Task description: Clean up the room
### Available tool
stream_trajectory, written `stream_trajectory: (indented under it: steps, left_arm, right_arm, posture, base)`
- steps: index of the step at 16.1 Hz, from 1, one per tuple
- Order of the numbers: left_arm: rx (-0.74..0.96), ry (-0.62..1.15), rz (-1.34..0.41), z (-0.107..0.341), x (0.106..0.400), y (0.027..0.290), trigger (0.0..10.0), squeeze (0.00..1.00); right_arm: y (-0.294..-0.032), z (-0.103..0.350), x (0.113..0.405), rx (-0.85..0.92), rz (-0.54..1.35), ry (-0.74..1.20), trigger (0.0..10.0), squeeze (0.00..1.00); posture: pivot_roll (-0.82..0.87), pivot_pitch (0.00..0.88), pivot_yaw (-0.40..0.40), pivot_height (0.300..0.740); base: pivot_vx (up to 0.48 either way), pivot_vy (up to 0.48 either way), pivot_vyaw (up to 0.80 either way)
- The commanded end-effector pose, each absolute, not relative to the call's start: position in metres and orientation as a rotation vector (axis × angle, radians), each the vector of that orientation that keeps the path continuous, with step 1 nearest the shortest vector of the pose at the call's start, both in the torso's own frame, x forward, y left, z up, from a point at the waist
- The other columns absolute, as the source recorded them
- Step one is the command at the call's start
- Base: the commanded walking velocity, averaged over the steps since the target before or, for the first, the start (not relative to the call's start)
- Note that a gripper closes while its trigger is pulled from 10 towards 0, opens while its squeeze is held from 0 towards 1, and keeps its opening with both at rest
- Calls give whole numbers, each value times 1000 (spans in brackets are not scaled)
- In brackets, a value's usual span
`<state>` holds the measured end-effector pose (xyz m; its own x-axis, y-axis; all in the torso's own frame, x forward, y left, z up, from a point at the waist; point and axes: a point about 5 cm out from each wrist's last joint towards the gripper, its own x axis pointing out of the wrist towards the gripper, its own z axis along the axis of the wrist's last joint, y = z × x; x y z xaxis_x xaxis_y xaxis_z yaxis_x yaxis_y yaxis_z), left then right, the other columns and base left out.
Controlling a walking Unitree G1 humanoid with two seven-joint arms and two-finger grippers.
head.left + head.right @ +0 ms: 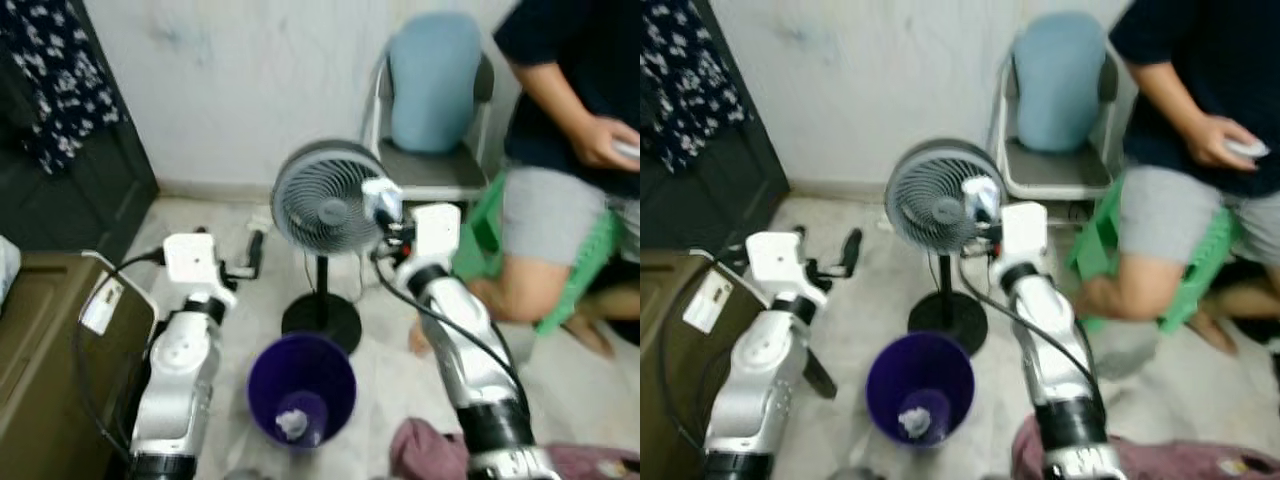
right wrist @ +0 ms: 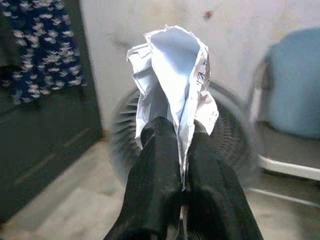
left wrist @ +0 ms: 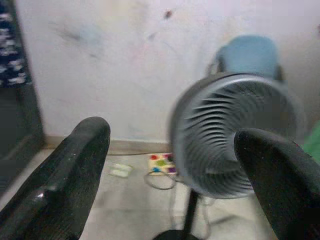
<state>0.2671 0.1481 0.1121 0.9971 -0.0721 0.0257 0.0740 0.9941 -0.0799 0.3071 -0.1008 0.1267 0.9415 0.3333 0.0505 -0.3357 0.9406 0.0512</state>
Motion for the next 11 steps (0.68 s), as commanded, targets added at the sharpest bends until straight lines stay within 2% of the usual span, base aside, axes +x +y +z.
stream_trajectory:
  steps: [1, 4, 8, 11]
  left_arm:
    - [-69, -31, -61, 115, 268, 150, 10000, 0]
    - [5, -26, -131, 113, 260, 159, 10000, 0]
    - [119, 2, -237, 108, 252, 169, 10000, 0]
    - [189, -14, -306, 110, 251, 165, 10000, 0]
  right_arm:
    - [-98, 127, 307, 51, 358, -44, 10000, 0]
    - [-95, 119, 307, 26, 358, -1, 10000, 0]
    - [-105, 106, 311, -10, 283, 84, 10000, 0]
    - [-104, 102, 312, 5, 269, 107, 10000, 0]
  posture:
    - [-66, 0, 6, 740]
    - [-45, 0, -4, 740]
    - [-39, 0, -3, 740]
    - [-27, 0, -4, 740]
  base:
    - [0, 0, 0]
    - [0, 0, 0]
    - [0, 0, 0]
    - [0, 0, 554]
